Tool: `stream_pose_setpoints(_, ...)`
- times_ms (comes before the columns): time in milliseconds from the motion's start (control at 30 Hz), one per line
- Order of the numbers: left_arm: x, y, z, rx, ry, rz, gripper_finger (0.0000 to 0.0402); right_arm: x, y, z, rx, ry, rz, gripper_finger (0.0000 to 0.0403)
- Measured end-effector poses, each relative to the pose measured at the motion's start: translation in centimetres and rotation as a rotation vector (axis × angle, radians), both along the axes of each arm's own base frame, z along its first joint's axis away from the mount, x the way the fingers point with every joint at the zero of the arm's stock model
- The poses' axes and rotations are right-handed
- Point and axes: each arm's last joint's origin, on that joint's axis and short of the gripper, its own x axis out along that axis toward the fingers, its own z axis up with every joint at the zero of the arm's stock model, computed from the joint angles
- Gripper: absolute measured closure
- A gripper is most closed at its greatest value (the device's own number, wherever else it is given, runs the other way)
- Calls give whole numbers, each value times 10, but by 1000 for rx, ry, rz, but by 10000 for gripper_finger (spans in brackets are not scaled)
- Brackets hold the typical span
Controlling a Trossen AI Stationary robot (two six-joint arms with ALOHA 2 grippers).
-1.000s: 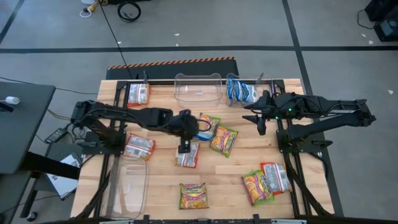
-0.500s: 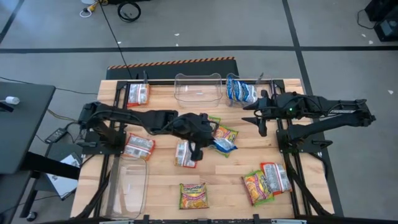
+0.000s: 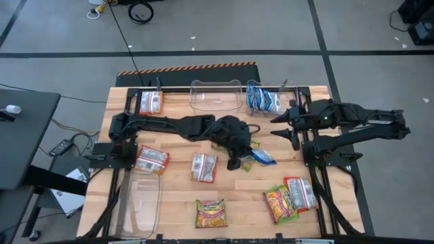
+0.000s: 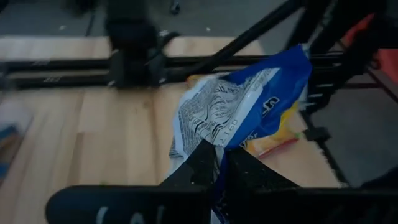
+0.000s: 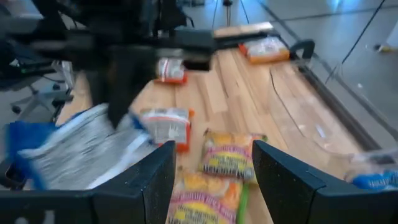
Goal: Sort Maruchan noodles
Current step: Put the blue noodle pack into the top right transparent bin
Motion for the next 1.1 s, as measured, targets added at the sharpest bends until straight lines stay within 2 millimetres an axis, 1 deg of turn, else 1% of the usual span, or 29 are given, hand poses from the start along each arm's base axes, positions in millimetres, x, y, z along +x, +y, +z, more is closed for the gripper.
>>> stream_pose_setpoints(100,4,14,-7,12,19,42,378,-6,0,-4,1,49,-1,185)
stream_pose_setpoints(200,14,22,-25,76,40,77,378,-5,0,-7,24,76,-12,186)
stream_pose_setpoints(267,22,22,-43,134,62,79,378,1,0,-10,50,106,-24,186)
stream_pose_setpoints(333,31,20,-67,197,113,82,378,6,0,-14,57,147,-18,186)
stream_pose_setpoints(433,42,20,-105,279,188,131,376,13,0,-25,66,258,-35,186)
stream_pose_setpoints(467,44,22,-113,292,200,162,374,15,0,-29,70,304,-64,186)
stream_pose_setpoints(500,48,25,-118,292,190,198,372,18,-1,-34,76,350,-99,186)
stream_pose_setpoints(600,52,32,-122,287,162,276,367,26,-1,-46,75,467,-157,187)
stream_pose_setpoints(667,51,35,-125,297,188,321,363,34,0,-51,61,504,-155,189)
stream_pose_setpoints(767,50,34,-125,278,192,324,351,44,1,-58,25,532,-177,190)
stream_pose_setpoints(833,50,34,-122,263,188,308,338,49,1,-62,-16,557,-194,190)
stream_pose_setpoints(933,50,35,-121,248,181,308,316,56,4,-67,-88,588,-171,190)
stream_pose_setpoints(1000,47,35,-123,251,218,307,298,59,7,-70,-122,606,-156,190)
stream_pose_setpoints(1067,42,36,-121,258,269,304,280,61,11,-73,-131,618,-150,191)
stream_pose_setpoints(1100,38,37,-117,264,287,302,271,62,13,-74,-124,622,-151,192)
